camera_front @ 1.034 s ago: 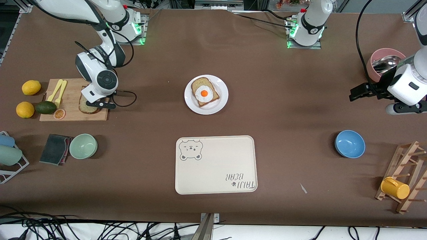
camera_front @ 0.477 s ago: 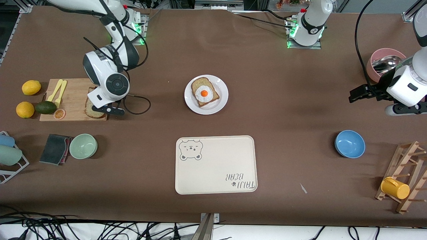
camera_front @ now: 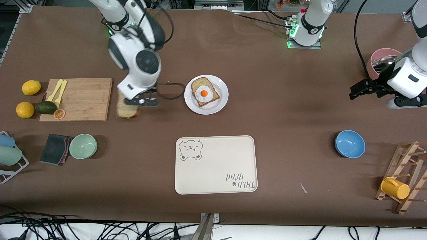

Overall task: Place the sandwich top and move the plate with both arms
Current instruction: 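Carry the bread slice with the right gripper over the egg plate, then lower the bread onto the egg and open the right gripper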

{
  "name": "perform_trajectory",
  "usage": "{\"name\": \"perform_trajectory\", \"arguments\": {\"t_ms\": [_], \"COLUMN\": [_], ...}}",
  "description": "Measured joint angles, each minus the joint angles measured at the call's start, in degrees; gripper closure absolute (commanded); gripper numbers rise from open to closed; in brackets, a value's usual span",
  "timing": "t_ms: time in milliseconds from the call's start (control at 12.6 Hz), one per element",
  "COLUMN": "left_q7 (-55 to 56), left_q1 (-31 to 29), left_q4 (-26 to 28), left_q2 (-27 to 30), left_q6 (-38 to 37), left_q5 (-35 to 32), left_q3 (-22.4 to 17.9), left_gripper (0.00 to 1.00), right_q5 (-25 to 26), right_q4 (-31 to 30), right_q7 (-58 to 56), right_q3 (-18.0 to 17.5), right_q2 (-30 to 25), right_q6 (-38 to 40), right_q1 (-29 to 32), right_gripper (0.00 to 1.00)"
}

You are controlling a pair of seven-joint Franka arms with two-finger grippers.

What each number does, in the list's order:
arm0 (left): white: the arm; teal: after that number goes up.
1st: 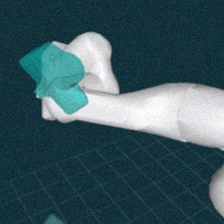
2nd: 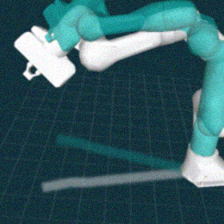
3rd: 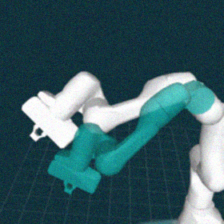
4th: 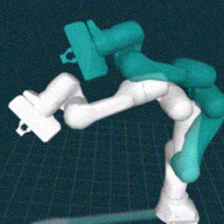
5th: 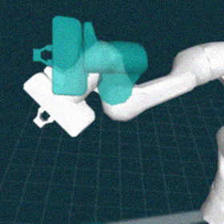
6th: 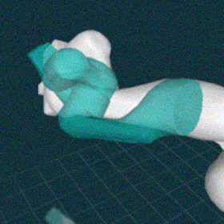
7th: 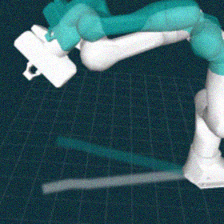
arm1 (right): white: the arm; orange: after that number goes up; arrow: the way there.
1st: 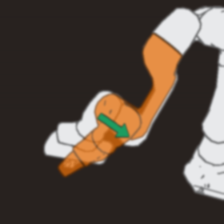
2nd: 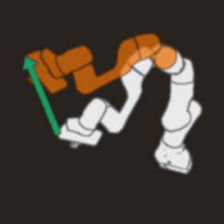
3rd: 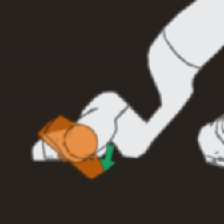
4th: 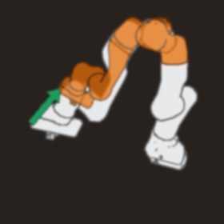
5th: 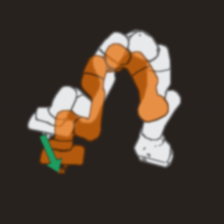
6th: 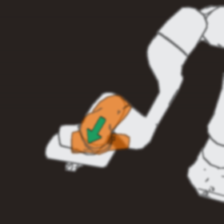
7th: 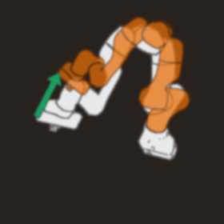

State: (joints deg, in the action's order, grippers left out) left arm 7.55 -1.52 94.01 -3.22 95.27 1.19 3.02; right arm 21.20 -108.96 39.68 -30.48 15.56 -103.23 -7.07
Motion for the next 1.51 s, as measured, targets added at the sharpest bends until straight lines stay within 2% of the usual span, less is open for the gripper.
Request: {"name": "perform_trajectory", "arguments": {"t_ms": [159,398,716,1034,1512], "left_q7": [0.0,0.0,-0.08,-0.07,-1.72], "left_q1": [-0.02,-0.11,-1.49,-1.84,-3.79], "left_q4": [-0.01,-0.09,-0.09,-0.22,-0.23], "left_q2": [0.01,0.01,0.01,0.02,0.01], "left_q6": [0.26,0.44,0.42,0.42,0.42], "left_q5": [0.0,0.0,0.0,0.0,0.0], "left_q3": [-0.07,-0.13,-0.2,-0.22,-0.24], "left_gripper": [0.0,0.0,0.0,0.0,0.0], "right_q5": [-0.27,0.38,6.2,6.4,4.22], "right_q4": [3.56,9.09,12.02,16.06,16.89], "right_q7": [0.19,0.51,4.58,7.08,7.12], "right_q3": [-1.72,-1.78,-1.54,-1.33,-1.43], "right_q2": [1.55,5.52,12.87,18.91,20.02], "right_q6": [-2.08,-4.2,-4.76,-5.52,-4.98], "right_q1": [-5.15,-11.59,-20.58,-21.78,-22.9], "right_gripper": [1.0,1.0,1.0,1.0,1.0]}}
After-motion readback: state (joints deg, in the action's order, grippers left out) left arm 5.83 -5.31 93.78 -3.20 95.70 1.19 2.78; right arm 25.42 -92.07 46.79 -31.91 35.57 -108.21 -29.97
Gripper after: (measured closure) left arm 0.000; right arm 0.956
